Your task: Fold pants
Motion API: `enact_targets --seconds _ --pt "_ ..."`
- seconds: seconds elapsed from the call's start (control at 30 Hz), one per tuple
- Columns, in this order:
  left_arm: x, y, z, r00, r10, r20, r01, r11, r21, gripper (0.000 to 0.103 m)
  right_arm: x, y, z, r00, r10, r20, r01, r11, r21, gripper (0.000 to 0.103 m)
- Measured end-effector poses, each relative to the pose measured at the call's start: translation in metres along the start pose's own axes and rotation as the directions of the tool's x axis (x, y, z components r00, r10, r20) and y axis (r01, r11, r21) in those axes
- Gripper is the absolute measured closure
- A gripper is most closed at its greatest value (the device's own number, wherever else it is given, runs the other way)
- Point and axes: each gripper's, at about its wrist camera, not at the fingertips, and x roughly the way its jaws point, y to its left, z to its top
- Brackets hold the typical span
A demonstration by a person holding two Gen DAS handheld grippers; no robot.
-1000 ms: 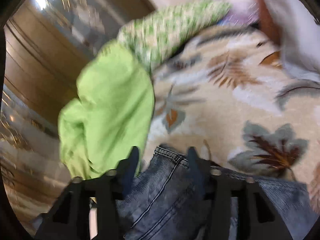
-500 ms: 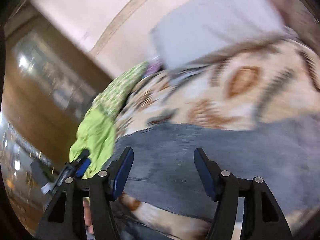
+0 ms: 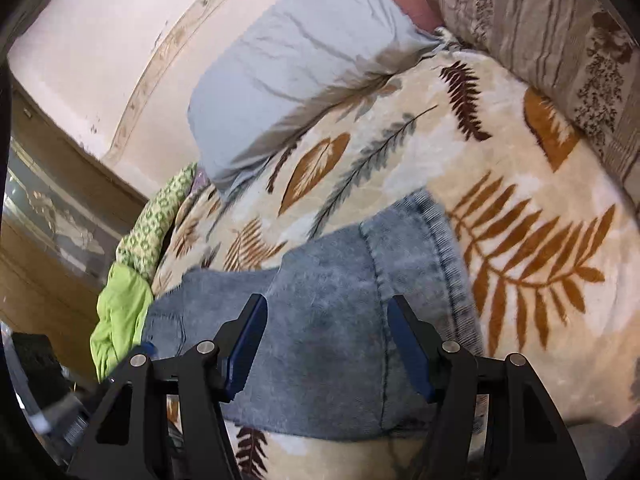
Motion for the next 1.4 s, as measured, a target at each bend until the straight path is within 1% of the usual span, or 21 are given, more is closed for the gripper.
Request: enact_targets --seconds 0.1,0.17,0.23,0.27,0.33,0.43,0.53,0.67,0.73,0.77,0.8,0.83,0.9,1.0,1.07,1.13,1.23,1.27,1.3,1.37,1.4 --pt "0.022 -0.012 0.007 0.999 -0.011 -0.051 0.013 0.999 0.038 0.045 -0.006 -0.009 0.006 1.000 0.009 0.001 -0.009 0.999 0.039 0.038" --pt "0.032 -0.020 0.008 0.997 -0.015 -0.072 0.021 0.997 0.075 0.046 -0.012 -0.011 0.012 1.000 -0.021 -0.008 0.021 0.999 0.034 0.038" --pt "0.047 -0.032 0.007 0.995 -0.034 -0.093 0.046 0.991 0.127 0.046 -0.019 -0.013 0.018 0.998 -0.061 0.016 0.061 0.998 -0.006 0.038" --pt "0.052 -0.038 0.006 0.994 -0.038 -0.099 0.053 0.987 0.150 0.046 -0.019 -0.017 0.020 0.997 -0.074 0.022 0.074 0.997 -0.003 0.034" --pt "0.064 -0.049 0.003 0.992 -0.047 -0.117 0.070 0.977 0.200 0.046 -0.014 -0.030 0.021 0.999 -0.049 0.002 0.048 0.997 0.064 0.034" --pt "0.084 -0.065 0.001 0.983 -0.080 -0.168 0.121 0.962 0.246 0.046 -0.016 -0.037 0.023 0.999 -0.052 0.009 0.051 0.995 0.081 0.034" --pt "0.096 -0.089 -0.001 0.964 -0.130 -0.230 0.198 0.932 0.302 0.046 -0.029 -0.047 0.023 0.994 -0.093 0.052 0.087 0.992 0.095 0.034" --pt "0.114 -0.135 -0.012 0.947 -0.158 -0.281 0.270 0.863 0.426 0.046 -0.044 -0.068 0.021 0.994 -0.034 0.104 0.016 0.985 0.173 0.034" --pt "0.123 -0.152 -0.018 0.949 -0.124 -0.290 0.258 0.836 0.484 0.058 -0.044 -0.084 0.021 0.993 0.006 0.115 -0.034 0.970 0.241 0.034" --pt "0.132 -0.160 -0.024 0.944 -0.106 -0.312 0.261 0.820 0.510 0.084 -0.043 -0.090 0.022 0.992 0.033 0.118 -0.064 0.960 0.272 0.034" --pt "0.139 -0.164 -0.029 0.936 -0.094 -0.339 0.269 0.812 0.517 0.098 -0.041 -0.096 0.021 0.991 0.049 0.122 -0.085 0.947 0.309 0.034" --pt "0.144 -0.166 -0.035 0.932 -0.084 -0.352 0.269 0.812 0.518 0.099 -0.041 -0.098 0.022 0.991 0.047 0.123 -0.085 0.942 0.323 0.034" --pt "0.136 -0.167 -0.040 0.937 -0.123 -0.326 0.286 0.806 0.519 0.101 -0.040 -0.098 0.022 0.991 0.052 0.124 -0.090 0.942 0.324 0.034" --pt "0.120 -0.165 -0.038 0.927 -0.178 -0.330 0.329 0.809 0.488 0.099 -0.043 -0.093 0.022 0.989 0.061 0.137 -0.100 0.950 0.296 0.034" --pt "0.122 -0.164 -0.039 0.930 -0.156 -0.334 0.315 0.806 0.501 0.098 -0.038 -0.093 0.025 0.990 0.068 0.125 -0.102 0.950 0.294 0.034" --pt "0.129 -0.161 -0.040 0.916 -0.133 -0.380 0.323 0.806 0.497 0.096 -0.031 -0.095 0.026 0.992 0.076 0.100 -0.104 0.945 0.309 0.034" --pt "0.116 -0.163 -0.045 0.926 -0.128 -0.355 0.309 0.797 0.519 0.090 -0.024 -0.100 0.025 0.994 0.090 0.063 -0.106 0.934 0.342 0.033" --pt "0.112 -0.164 -0.046 0.932 -0.123 -0.342 0.300 0.793 0.531 0.077 -0.022 -0.103 0.024 0.994 0.096 0.053 -0.108 0.928 0.356 0.032" --pt "0.109 -0.165 -0.049 0.943 -0.099 -0.317 0.269 0.786 0.556 0.062 -0.021 -0.105 0.024 0.993 0.111 0.049 -0.122 0.921 0.369 0.032" --pt "0.103 -0.168 -0.054 0.958 -0.081 -0.274 0.236 0.765 0.599 0.056 -0.020 -0.108 0.024 0.989 0.141 0.052 -0.150 0.914 0.378 0.032" --pt "0.105 -0.168 -0.053 0.958 -0.079 -0.274 0.237 0.756 0.610 0.055 -0.021 -0.108 0.024 0.989 0.141 0.053 -0.151 0.914 0.377 0.032"
